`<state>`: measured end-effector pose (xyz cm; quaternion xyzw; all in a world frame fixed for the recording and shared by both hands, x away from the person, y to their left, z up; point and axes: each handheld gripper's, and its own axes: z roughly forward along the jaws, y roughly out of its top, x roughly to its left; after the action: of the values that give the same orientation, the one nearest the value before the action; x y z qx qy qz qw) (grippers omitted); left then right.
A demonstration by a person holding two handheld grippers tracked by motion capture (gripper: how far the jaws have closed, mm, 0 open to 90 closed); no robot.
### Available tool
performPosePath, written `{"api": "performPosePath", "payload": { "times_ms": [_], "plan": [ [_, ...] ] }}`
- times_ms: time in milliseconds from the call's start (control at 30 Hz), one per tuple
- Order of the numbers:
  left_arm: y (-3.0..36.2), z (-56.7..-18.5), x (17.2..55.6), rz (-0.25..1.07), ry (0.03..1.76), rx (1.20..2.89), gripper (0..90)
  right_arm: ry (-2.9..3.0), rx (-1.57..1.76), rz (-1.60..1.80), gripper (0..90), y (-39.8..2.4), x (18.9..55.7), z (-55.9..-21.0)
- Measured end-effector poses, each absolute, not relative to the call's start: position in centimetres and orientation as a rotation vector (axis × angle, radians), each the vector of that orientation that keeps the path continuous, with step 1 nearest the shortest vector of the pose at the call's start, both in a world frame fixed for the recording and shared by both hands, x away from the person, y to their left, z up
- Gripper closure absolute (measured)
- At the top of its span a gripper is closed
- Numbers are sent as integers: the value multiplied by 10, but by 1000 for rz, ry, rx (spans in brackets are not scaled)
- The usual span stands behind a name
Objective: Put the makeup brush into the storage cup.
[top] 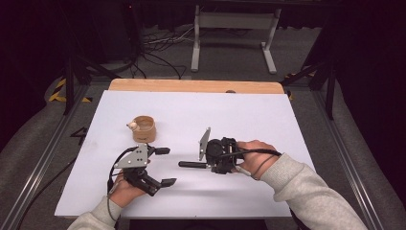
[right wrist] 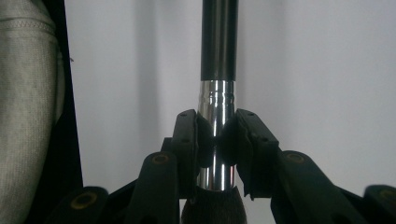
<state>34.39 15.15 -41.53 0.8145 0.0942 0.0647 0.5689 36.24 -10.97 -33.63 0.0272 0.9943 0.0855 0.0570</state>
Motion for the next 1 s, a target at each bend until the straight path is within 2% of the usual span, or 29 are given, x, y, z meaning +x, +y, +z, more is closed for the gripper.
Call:
{"api": "performPosePath", "payload": {
  "times_ms": [567, 1000],
  "plan": [
    [128, -417, 358, 104, 148, 2011, 95, 3031, 73, 247, 707, -105, 358, -340],
    [120, -417, 360, 52, 97, 2074, 264, 3041, 34, 263, 707, -102, 355, -343]
  ]
}}
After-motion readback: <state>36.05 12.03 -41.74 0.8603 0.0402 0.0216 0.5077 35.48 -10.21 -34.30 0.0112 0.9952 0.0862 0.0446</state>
